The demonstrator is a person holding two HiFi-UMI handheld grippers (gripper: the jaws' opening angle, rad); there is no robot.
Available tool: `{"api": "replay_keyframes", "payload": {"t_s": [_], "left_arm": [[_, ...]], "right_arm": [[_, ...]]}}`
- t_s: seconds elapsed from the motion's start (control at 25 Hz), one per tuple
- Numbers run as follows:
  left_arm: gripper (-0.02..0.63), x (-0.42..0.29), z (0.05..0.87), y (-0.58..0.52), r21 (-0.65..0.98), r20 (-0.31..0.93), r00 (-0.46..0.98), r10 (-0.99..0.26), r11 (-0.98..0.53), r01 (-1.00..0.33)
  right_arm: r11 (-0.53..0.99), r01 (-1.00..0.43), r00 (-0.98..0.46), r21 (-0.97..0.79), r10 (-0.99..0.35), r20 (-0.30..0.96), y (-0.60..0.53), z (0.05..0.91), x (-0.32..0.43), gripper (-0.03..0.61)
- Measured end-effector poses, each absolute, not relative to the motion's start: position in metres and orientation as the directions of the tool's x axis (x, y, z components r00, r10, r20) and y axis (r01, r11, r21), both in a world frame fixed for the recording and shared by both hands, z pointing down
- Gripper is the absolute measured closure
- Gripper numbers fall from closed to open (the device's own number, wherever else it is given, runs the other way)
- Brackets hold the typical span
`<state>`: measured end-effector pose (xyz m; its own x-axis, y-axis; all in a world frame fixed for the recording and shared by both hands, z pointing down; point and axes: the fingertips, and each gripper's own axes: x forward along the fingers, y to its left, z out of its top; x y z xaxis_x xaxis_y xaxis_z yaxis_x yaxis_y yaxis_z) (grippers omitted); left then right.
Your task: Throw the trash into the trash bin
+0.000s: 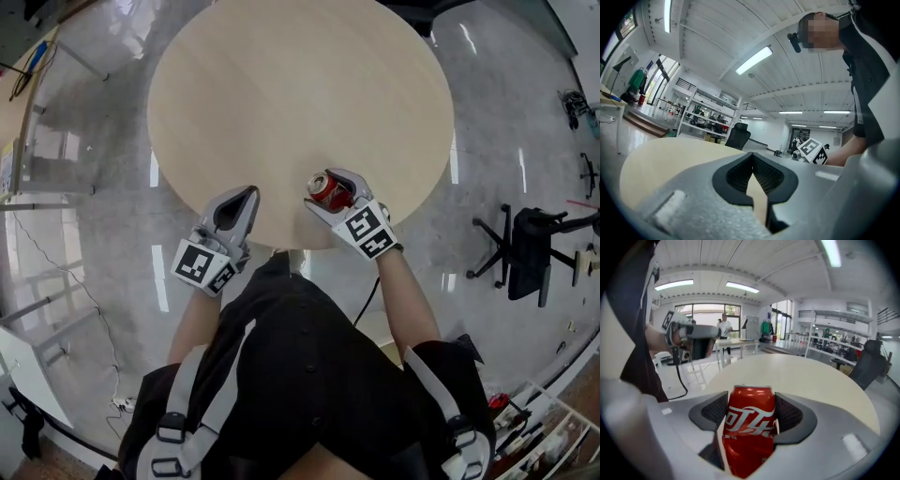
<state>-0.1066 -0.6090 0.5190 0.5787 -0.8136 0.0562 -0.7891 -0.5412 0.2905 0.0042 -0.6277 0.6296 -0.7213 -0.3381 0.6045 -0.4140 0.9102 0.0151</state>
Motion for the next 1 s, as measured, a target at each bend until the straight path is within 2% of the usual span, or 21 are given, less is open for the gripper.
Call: {"api": "replay_keyframes", "payload": {"t_s": [0.32, 0.56, 0.84, 1.0], "left_arm": [[0.612, -0.064, 0.477, -0.618, 0.229, -0.02, 0.657, -0.753, -0.643, -0.731], [0.612, -0.034, 0.459, -0.597, 0.216, -0.058, 0.695, -0.716, -0.689, -0.692], [0.612, -0.005, 0.453, -0.551, 0.22, -0.061, 0.721, -0.691, -0.714, -0.665], [0.614, 0.006, 0.444, -0.52, 0.218, -0.078, 0.704, -0.706, -0.701, -0.679]], "right_arm": [[0.777, -0.63, -0.736, -0.018, -0.589, 0.333, -0.628, 0.544, 0.069, 0.265], [0.663, -0.729, -0.685, -0.172, -0.714, 0.149, -0.588, 0.499, 0.126, 0.265], [0.572, -0.799, -0.591, -0.185, -0.804, 0.063, -0.522, 0.473, 0.176, 0.265], [0.567, -0.806, -0.581, -0.167, -0.813, 0.044, -0.487, 0.467, 0.193, 0.265]]}}
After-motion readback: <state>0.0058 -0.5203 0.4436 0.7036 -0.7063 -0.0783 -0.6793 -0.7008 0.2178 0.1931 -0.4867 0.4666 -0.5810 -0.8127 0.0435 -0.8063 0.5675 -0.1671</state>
